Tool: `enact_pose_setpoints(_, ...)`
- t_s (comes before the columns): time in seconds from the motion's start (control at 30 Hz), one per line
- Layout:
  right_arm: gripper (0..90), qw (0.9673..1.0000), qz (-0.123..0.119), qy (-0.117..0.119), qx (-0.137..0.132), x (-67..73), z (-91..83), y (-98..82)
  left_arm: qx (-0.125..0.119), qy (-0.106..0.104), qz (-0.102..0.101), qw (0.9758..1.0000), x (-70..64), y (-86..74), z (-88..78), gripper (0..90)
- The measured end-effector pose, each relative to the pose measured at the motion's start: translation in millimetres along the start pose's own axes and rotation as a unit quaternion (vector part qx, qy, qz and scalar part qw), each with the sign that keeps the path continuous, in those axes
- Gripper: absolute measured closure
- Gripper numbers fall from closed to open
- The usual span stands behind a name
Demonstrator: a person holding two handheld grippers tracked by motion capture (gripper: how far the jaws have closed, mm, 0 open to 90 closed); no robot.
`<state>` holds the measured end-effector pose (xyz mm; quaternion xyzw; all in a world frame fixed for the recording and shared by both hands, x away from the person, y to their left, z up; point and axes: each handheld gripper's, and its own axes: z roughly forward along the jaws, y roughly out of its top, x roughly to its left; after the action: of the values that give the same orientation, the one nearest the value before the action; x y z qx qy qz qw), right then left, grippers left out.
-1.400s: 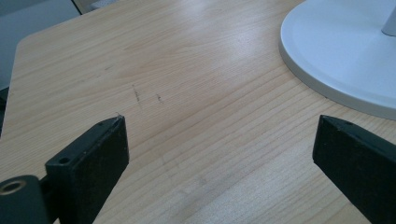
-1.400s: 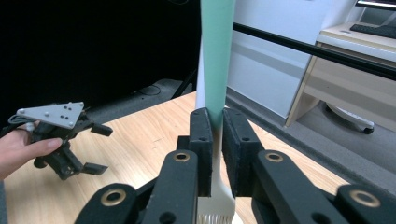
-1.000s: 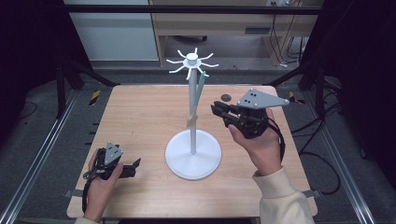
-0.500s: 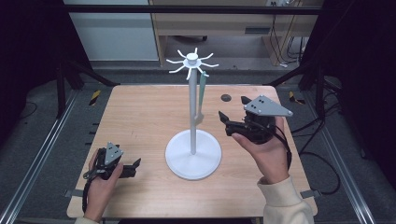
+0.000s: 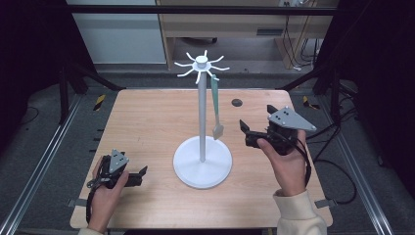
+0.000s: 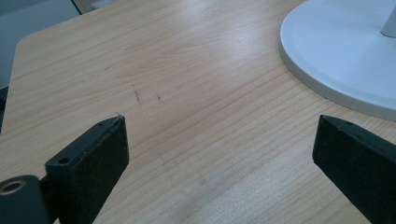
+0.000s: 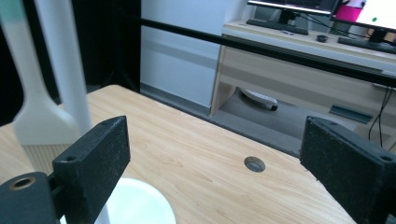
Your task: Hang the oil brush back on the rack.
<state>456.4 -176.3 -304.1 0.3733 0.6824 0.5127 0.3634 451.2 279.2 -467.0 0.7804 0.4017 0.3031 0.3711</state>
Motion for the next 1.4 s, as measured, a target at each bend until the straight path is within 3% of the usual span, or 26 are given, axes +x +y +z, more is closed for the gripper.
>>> enact_pose_setpoints(0.27, 7.9, 0.9996, 0.017, -0.021, -0.004, -16.0, -2.9, -11.2, -0.001, 0.000, -0.001, 1.0000, 0.2, 0.1, -0.5, 3.1)
enact_pose_setpoints(0.43, 9.1, 0.9996, 0.017, -0.022, -0.006, -21.1, -1.9, -19.3, -0.012, 0.006, -0.020, 0.9997, 6.5, -0.8, -3.5, 3.0)
enact_pose_setpoints(0.53, 9.2, 0.9994, 0.020, -0.029, 0.004, -25.7, 0.2, -28.0, -0.015, 0.011, -0.029, 0.9994, 10.1, -2.2, -5.1, 3.1)
enact_pose_setpoints(0.8, 9.0, 0.9983, 0.032, -0.033, 0.036, -31.7, 10.5, -47.8, -0.011, 0.008, -0.021, 0.9997, 7.1, -1.2, -3.9, 3.1)
enact_pose_setpoints(0.97, 9.2, 0.9962, 0.042, -0.038, 0.065, -36.4, 22.8, -70.7, -0.013, 0.010, -0.022, 0.9996, 7.8, -1.8, -4.6, 3.1)
enact_pose_setpoints(1.27, 9.5, 0.9935, 0.060, -0.037, 0.090, -37.2, 36.7, -99.1, -0.011, 0.009, -0.018, 0.9997, 6.3, -1.2, -3.2, 3.1)
enact_pose_setpoints(1.4, 9.8, 0.9890, 0.052, -0.034, 0.134, -31.0, 51.9, -126.1, -0.011, 0.008, -0.017, 0.9998, 5.8, -0.6, -3.0, 3.1)
